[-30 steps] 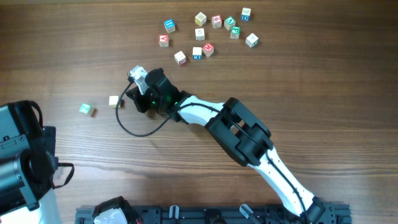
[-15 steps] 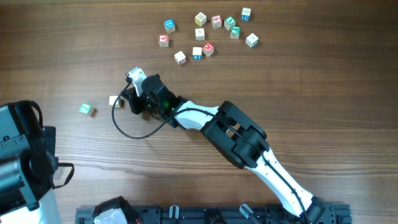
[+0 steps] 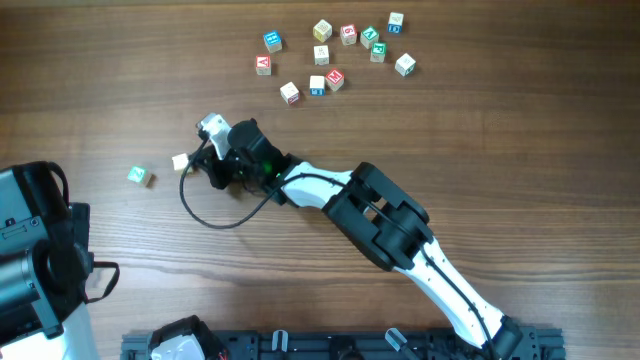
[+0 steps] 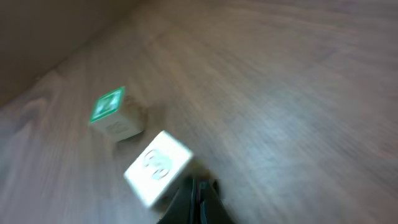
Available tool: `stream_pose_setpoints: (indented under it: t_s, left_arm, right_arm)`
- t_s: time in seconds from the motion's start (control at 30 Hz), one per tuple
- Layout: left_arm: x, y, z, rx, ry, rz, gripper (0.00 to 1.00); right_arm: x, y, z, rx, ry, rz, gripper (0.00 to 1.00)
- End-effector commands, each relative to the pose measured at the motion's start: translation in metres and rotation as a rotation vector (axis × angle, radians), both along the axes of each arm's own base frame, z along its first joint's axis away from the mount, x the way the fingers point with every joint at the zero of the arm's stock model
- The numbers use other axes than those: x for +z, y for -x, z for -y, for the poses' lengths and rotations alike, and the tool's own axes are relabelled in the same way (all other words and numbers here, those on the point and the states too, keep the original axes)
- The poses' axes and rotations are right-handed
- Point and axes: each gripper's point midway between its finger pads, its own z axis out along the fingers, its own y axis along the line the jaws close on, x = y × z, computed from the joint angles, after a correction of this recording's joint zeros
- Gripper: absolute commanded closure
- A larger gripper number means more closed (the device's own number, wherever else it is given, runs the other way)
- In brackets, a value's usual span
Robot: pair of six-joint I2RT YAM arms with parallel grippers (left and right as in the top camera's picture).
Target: Form a circle
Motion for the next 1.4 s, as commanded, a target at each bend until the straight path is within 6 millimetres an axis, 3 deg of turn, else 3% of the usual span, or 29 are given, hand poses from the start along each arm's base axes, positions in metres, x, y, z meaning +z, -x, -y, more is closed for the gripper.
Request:
stream_pose_setpoints:
  t_s: [0.0,0.27,0.37,0.4,0.5,0.67,0.9,1.07,1.23,1.37]
  left_arm:
    - [0.001,0.001,-0.001,0.023,-0.002,0.009,0.0]
    - [0.001,0.001,-0.001,0.023,-0.002,0.009,0.0]
    - [0.001,0.001,-0.001,0.023,-0.002,0.009,0.0]
    - [0.001,0.001,-0.001,0.023,-0.002,0.009,0.0]
    - [0.001,0.001,-0.001,0.023,-0.002,0.01,0.0]
    - [0.001,0.001,-0.001,0.023,-0.002,0.009,0.0]
    - [0.001,0.001,-0.001,0.023,-0.002,0.01,0.0]
    - [0.001,0.001,-0.001,0.023,-0.002,0.009,0.0]
    - [0.001,0.001,-0.001,0.023,-0.002,0.009,0.0]
    - [0.001,0.001,-0.001,0.023,-0.002,0.01,0.0]
  right_arm:
    - [-0.005,0.021,0.001,0.146,-0.024,-0.058,0.96]
    - [-0.004,0.023,0.001,0.166,-0.028,-0.062,0.96]
    - [-0.01,0.001,0.006,0.042,0.013,-0.022,0.96]
    - [-0.013,-0.016,0.011,-0.043,0.043,0.026,0.96]
    - [-0.007,-0.027,0.013,-0.075,0.052,0.124,0.96]
    - [0.004,-0.031,0.01,-0.081,0.016,0.163,0.96]
    - [0.0,-0.032,-0.001,-0.061,0.015,0.207,0.96]
    - [-0.006,-0.016,-0.025,0.017,0.031,0.179,0.96]
    - [-0.026,-0.002,-0.022,0.063,0.108,0.157,0.96]
    - [-0.019,0.016,-0.028,0.16,0.059,0.111,0.96]
